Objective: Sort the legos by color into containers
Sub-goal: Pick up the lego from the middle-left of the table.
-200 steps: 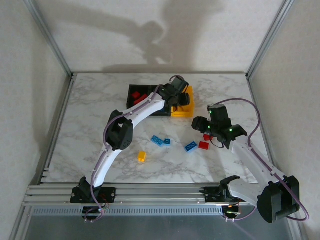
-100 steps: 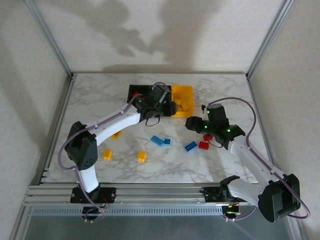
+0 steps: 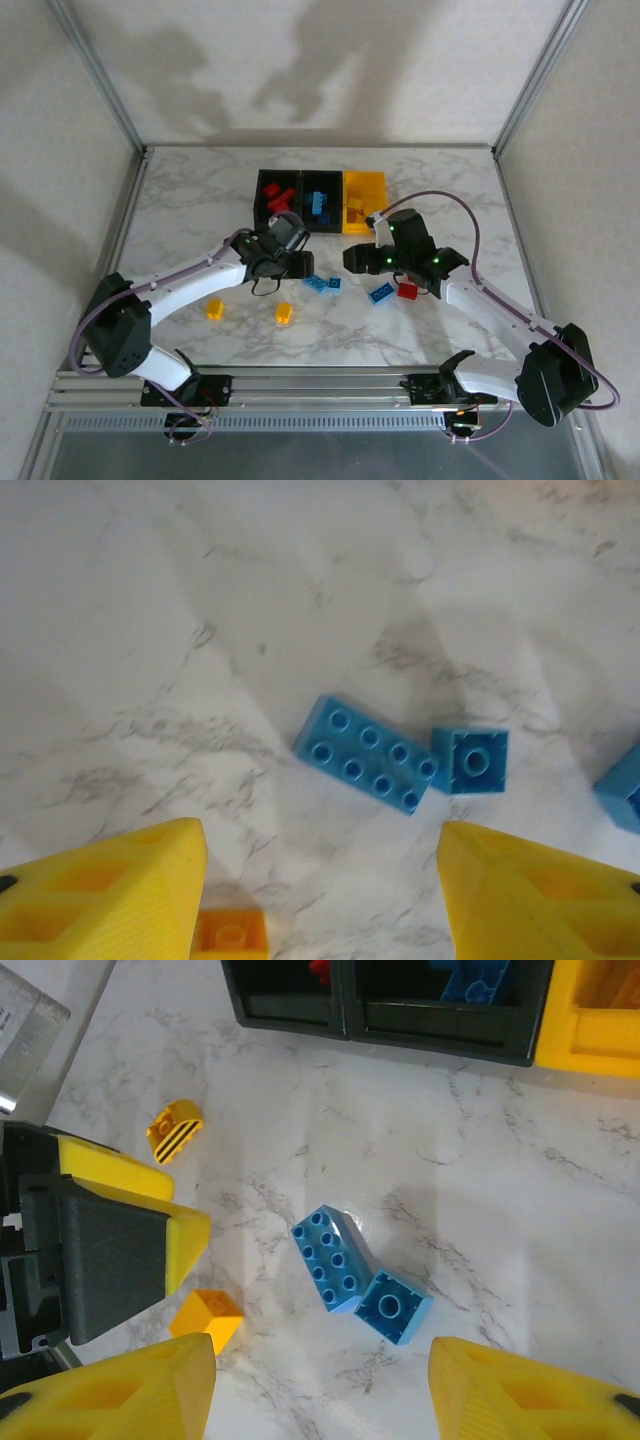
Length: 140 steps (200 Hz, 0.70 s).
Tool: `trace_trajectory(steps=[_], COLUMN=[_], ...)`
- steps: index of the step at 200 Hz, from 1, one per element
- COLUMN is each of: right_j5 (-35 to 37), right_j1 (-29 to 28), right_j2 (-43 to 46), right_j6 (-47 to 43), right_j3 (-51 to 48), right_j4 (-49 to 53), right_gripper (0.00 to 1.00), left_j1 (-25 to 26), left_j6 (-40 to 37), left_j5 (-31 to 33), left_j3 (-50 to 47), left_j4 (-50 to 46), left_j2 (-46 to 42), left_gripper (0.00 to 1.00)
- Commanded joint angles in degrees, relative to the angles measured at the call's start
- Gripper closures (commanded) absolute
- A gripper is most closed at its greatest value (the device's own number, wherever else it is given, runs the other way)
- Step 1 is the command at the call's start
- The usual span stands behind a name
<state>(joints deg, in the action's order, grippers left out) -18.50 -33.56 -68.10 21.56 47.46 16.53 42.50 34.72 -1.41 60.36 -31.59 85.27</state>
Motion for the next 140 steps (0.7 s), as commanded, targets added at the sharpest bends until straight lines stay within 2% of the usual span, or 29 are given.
trace_trajectory(steps=[1, 21, 51, 103, 122, 140], right_j5=[-2.4, -1.7, -1.2, -0.4, -0.3, -0.2], right_j1=[-0.5, -0.5, -0.5, -0.6, -0.5, -0.5], right_j2=[0.5, 1.0, 1.0, -0.3, -0.5, -0.3], right_j6=[-2.6, -2.7, -2.6, -2.9, -3.0, -3.1], right_j3=[0.1, -1.1, -2.1, -1.8, -2.0, -2.3], right_j4=[0.6, 1.2, 1.3, 1.2, 1.0, 0.9], right_gripper=[0.42, 0.42, 0.42, 0.42, 0.42, 0.42], left_j1=[0.0, 0.8, 2.4, 5.8, 6.6, 6.7], left_j6=[0.4, 0.6, 1.0, 2.5, 3.1, 3.2], left_j5=[-1.3, -3.3, -3.3, -3.5, -2.1, -1.3], left_j3=[-2.7, -5.3, -7.8, -10.0, -10.0, -9.9], left_j4=[-4.2, -4.9, -5.8, -3.5, -3.9, -4.1], left_j2=[-2.3, -2.5, -1.7, 3.0, 4.8, 5.7], left_gripper=[0.38, 0.38, 0.33, 0.33, 0.37, 0.5])
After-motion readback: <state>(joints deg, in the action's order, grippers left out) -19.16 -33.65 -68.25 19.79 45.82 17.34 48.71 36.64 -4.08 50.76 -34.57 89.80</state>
